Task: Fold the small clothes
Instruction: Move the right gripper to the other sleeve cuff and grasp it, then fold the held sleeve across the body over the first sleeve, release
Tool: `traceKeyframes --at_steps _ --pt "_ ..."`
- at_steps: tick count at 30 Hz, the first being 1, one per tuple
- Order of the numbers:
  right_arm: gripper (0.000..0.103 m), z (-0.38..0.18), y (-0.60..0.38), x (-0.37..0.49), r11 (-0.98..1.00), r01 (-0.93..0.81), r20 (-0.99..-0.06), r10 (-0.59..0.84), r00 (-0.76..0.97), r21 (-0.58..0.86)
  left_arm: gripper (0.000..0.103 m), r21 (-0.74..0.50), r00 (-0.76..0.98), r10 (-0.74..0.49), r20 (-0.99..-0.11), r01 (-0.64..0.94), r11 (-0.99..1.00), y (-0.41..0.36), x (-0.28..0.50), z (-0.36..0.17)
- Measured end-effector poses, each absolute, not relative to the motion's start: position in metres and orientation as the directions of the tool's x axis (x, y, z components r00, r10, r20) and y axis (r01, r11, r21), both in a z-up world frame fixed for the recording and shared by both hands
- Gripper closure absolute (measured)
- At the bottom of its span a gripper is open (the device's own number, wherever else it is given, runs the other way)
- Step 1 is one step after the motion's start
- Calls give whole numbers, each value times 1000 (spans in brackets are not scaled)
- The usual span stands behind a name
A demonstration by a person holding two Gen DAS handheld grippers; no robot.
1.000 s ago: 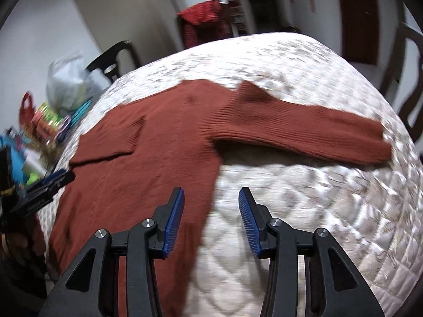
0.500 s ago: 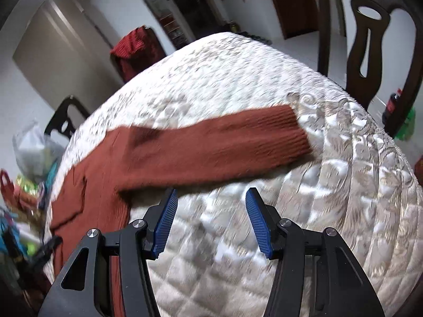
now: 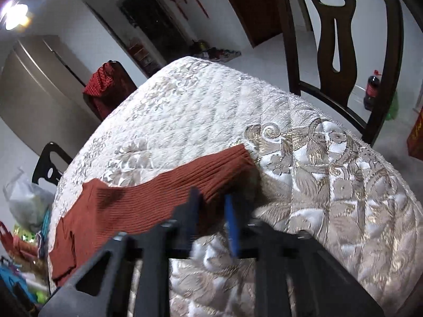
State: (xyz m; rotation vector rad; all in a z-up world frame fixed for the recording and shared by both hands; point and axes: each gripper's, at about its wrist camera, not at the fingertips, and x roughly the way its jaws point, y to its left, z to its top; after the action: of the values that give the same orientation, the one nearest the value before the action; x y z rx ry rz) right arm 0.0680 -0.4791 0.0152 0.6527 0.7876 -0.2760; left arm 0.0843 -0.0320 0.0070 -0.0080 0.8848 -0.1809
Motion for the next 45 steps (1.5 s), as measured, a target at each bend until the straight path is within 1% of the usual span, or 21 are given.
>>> traceKeyframes --at_steps 3,7,12,16,20,22,26,27,28,31,34,36,38,40,41,43,45 --pt "94 26 -474 70 786 434 -717 16 696 439 46 -84 619 -162 -768 154 985 -32 84 7" --pt "94 56 -452 80 829 341 -672 54 739 443 46 -105 621 -174 -764 146 984 -28 85 11" --pt "94 107 -393 109 893 142 -609 168 775 427 46 -113 647 -179 -741 143 983 -21 82 24" --pt "94 122 -333 133 911 -8 -593 274 757 412 46 -115 671 -176 -720 134 984 -11 80 35" --pt "94 106 -252 154 913 -172 -630 383 675 371 46 -121 687 -162 -709 108 987 2 79 41" --pt "94 89 -227 161 909 -214 -660 408 630 358 46 -123 690 -153 -707 93 988 9 78 42" --pt "92 40 -181 173 876 -292 -748 481 458 384 46 -132 686 -147 -713 74 988 21 77 41" --pt "90 38 -178 171 871 -301 -752 489 442 389 46 -132 685 -145 -714 72 989 24 76 41" --pt "85 39 -177 165 861 -321 -746 504 435 394 46 -131 686 -144 -713 71 989 26 75 42" --pt "84 52 -182 144 813 -408 -695 573 434 416 46 -141 681 -159 -715 81 987 30 76 44" --pt "84 61 -202 133 824 -393 -662 563 495 407 46 -153 679 -184 -711 107 982 27 82 48" --pt "84 57 -216 136 851 -338 -667 525 529 401 46 -153 680 -200 -706 129 980 21 88 52" --pt "84 42 -217 145 891 -286 -716 455 529 354 46 -160 673 -222 -705 155 975 12 97 54" --pt "84 28 -212 149 899 -288 -771 432 468 329 46 -157 665 -236 -708 177 972 2 105 54" --pt "83 21 -206 146 891 -315 -790 440 428 326 46 -157 657 -240 -714 185 970 -3 111 53" --pt "82 27 -203 136 881 -364 -778 449 440 303 46 -166 641 -260 -722 205 965 -11 119 51" --pt "82 33 -211 129 849 -386 -743 512 431 361 46 -170 627 -280 -727 230 958 -21 126 50"
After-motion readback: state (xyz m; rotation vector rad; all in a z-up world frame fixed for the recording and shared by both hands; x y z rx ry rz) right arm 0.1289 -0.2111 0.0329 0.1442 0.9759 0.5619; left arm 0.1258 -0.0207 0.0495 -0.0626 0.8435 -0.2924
